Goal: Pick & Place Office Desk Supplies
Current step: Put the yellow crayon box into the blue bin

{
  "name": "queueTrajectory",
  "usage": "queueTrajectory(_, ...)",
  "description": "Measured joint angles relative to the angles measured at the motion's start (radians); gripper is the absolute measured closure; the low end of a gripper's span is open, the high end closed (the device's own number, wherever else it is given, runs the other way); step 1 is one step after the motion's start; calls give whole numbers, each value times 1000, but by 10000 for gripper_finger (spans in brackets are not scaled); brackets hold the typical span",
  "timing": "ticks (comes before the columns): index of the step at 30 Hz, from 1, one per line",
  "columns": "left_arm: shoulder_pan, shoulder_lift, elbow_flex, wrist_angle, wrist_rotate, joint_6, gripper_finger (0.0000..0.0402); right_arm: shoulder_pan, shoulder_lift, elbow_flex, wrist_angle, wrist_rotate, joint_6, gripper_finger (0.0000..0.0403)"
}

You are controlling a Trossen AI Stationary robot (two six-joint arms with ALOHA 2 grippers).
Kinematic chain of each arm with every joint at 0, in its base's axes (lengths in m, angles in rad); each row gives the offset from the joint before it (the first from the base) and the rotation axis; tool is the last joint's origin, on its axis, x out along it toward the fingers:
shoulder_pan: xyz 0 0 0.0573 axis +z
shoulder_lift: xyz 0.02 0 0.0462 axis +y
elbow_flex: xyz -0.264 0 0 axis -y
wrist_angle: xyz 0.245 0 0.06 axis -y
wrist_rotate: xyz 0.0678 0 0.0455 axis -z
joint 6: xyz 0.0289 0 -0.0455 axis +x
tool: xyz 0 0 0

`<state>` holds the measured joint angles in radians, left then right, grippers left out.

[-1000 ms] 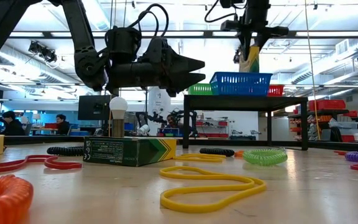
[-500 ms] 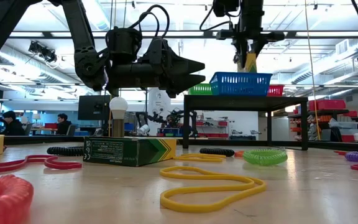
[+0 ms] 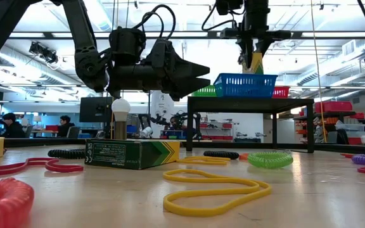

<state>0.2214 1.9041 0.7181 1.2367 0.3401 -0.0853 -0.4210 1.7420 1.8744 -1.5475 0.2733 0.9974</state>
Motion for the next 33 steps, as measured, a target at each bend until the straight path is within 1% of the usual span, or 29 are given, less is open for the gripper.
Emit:
queueTrajectory(14,0,0,0,-14,1,-1,118,-1,0,0,-1,8,16,298)
queueTrajectory(33,0,0,0,-15,11,-19,118,-1,0,0,-25,44,45,297)
